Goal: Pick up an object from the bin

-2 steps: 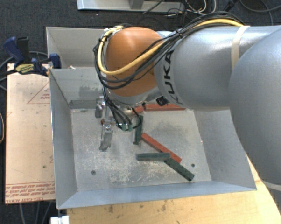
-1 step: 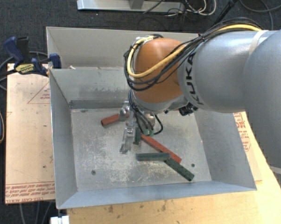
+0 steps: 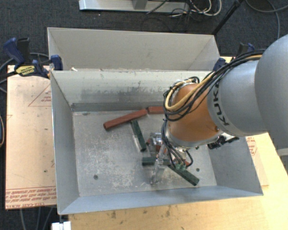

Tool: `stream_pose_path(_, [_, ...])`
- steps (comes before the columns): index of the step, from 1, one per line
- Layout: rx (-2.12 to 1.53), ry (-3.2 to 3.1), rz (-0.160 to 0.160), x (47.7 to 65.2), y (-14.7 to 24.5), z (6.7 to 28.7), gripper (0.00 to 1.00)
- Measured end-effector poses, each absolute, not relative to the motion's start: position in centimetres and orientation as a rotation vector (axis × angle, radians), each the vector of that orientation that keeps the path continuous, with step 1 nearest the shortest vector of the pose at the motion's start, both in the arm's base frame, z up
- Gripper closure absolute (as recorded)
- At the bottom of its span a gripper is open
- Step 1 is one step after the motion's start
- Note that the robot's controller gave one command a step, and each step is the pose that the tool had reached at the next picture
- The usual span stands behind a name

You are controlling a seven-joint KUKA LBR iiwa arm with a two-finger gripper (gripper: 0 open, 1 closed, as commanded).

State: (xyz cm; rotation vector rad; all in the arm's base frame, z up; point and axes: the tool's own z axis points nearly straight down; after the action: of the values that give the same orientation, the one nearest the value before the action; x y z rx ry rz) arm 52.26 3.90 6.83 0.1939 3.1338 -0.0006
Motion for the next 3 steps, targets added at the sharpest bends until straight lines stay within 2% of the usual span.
stream_pose_path(1, [0.185,3.135,0.003,52.3,4.3,7.0,1.0])
stream_pose_path(2, [0.183,3.136,0.002,52.3,3.2,7.2,1.0])
stream_pose_path(3, [0.239,3.123,0.002,50.4,1.4,23.0,1.0])
